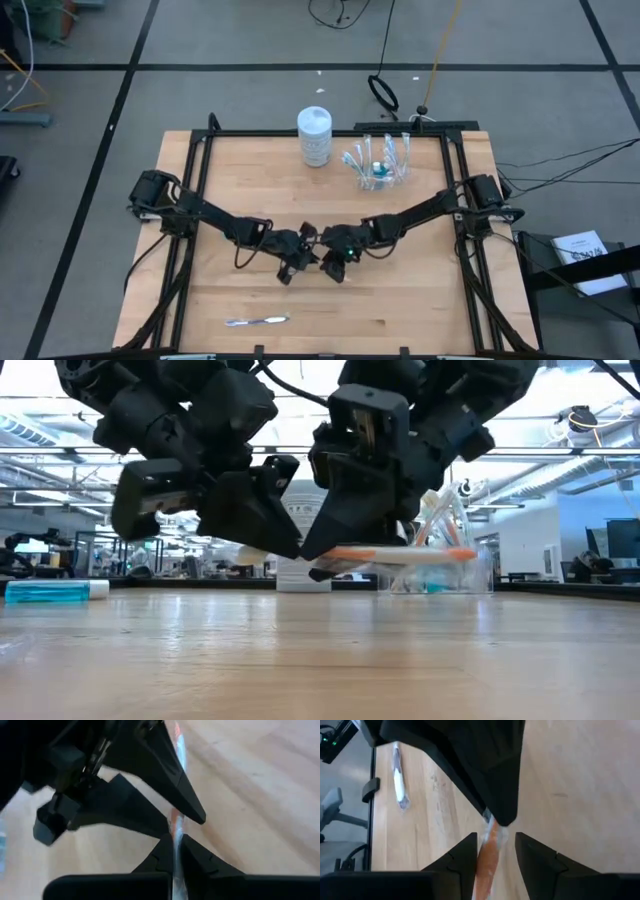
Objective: Pick & Place toothbrushing station
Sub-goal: Put the white and orange toothbrush into the transparent mesh organizer
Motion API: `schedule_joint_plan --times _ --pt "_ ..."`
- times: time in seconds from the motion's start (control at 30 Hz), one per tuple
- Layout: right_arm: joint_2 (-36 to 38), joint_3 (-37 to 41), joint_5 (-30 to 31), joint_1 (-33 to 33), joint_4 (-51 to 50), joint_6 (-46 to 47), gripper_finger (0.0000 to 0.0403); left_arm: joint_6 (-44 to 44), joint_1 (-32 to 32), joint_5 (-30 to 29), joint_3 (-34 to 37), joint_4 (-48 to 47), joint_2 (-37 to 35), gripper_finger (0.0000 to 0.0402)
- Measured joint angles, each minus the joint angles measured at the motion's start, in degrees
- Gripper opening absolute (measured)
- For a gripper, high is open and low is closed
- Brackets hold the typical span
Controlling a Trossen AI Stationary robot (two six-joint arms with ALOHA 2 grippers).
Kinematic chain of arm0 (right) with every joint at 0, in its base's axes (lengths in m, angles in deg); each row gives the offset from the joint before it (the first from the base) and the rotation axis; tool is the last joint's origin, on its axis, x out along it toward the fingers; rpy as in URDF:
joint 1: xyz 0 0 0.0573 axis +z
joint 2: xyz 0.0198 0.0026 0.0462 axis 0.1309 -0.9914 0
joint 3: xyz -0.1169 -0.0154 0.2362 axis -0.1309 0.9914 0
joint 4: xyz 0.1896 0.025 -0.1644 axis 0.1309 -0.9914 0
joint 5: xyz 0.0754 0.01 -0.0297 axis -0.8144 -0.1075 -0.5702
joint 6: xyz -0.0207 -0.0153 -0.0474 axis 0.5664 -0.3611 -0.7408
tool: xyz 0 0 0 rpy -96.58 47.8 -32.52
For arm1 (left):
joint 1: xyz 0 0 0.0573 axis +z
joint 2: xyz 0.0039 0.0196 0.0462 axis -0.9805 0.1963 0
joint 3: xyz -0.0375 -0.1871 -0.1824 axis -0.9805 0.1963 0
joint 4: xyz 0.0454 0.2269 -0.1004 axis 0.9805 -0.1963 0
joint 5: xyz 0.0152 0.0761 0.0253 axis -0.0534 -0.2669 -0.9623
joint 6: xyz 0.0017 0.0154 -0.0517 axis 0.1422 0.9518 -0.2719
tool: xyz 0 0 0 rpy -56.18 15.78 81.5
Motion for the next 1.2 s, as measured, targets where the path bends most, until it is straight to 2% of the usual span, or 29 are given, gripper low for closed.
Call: schedule_joint_plan --times 0.17,0.4,0.53,0.67,0.8,0.93,1.07,1.2 --pt "0.0 0.0 -1.1 -1.9 -0.8 -5.7 0.0092 2.3 0.6 -1.0 0.0 0.0 0.0 0.0024" --pt "0.0 0.0 -2.1 -3.5 -3.1 -13.1 0.0018 -4.5 0.6 -3.8 0.0 0.2 0.0 0.0102" --pt "0.8 0.0 -2.9 -4.0 -7.8 -11.3 0.002 -7.6 -0.3 -11.8 0.0 0.2 -2.2 0.0149" --pt "4.8 0.0 -1.9 -4.3 -14.9 -11.4 0.0029 -6.8 -0.9 -12.5 -0.1 -1.5 -9.1 0.0183" --pt "12.2 0.0 7.3 -4.3 -25.7 -12.1 0.002 -6.9 -0.5 -12.6 -0.1 -6.3 -18.6 0.0204" --pt "22.5 0.1 25.4 -3.6 -37.5 -12.6 0.002 -11.9 0.6 -12.8 -0.1 -11.5 -26.1 0.0213" --pt "32.5 4.5 43.8 -2.2 -37.9 -10.3 0.0024 -15.7 1.6 -12.9 -0.2 -15.2 -30.5 0.0214" --pt "42.3 12.8 57.0 -1.8 -31.7 -10.9 0.0021 -16.0 1.8 -12.3 -0.1 -18.4 -31.8 0.0214"
